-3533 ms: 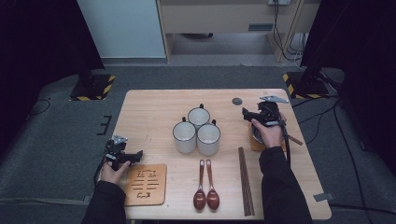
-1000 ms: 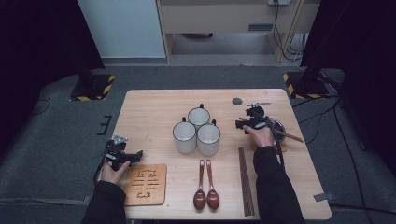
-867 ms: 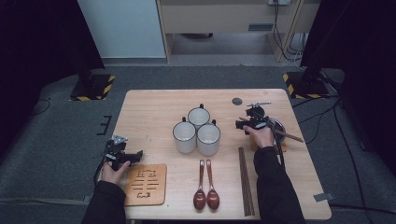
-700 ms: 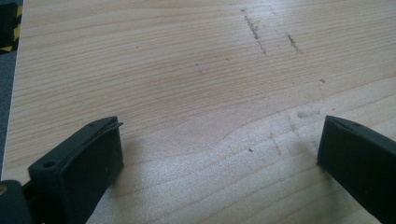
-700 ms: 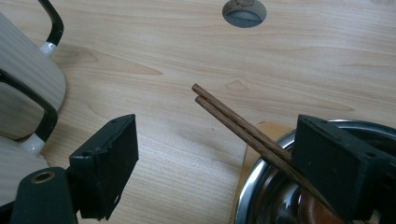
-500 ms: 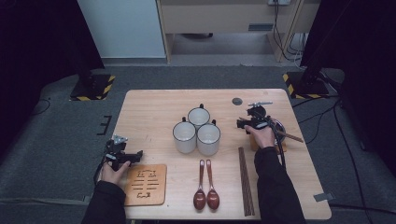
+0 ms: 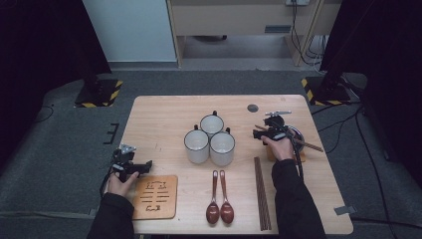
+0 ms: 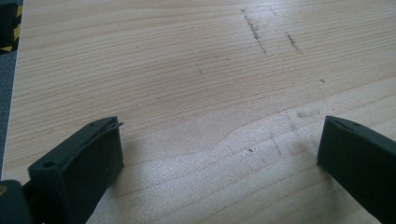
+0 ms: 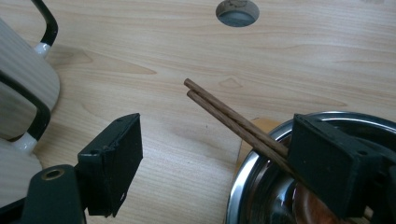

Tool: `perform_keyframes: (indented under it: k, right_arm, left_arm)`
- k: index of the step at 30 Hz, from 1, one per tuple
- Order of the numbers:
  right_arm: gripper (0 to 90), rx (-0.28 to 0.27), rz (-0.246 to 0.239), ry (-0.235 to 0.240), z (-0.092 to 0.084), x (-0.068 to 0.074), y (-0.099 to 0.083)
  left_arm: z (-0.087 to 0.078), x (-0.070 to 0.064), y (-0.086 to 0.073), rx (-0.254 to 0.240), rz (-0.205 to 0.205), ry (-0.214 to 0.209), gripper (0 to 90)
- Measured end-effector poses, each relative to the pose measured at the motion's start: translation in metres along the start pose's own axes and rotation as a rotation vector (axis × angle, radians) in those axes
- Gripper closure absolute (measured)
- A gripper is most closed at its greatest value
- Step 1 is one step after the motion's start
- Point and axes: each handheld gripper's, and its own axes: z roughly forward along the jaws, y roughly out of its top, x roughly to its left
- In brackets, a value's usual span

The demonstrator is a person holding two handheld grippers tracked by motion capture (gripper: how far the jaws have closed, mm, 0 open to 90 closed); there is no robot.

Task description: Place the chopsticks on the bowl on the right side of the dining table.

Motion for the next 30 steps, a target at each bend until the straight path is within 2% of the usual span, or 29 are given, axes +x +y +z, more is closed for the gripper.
perform_keyframes:
  k: [4,14,19,30]
  right_arm:
    - [17.4,-0.026,0.006,-0.012,0.003,-0.002,0.001]
    - [17.5,0.037,-0.003,-0.005,0.003,0.001,-0.002]
    - [18.0,0.031,-0.009,-0.001,0.0,0.003,-0.003]
    - [18.0,0.031,0.008,0.012,-0.006,-0.001,-0.013]
  left_arm:
    - [0.0,0.0,0.0,0.0,0.0,0.0,0.0]
    - [0.0,0.0,0.0,0.0,0.0,0.0,0.0]
    - [0.0,0.0,0.0,0.0,0.0,0.0,0.0]
    - [0.0,0.0,0.0,0.0,0.0,0.0,0.0]
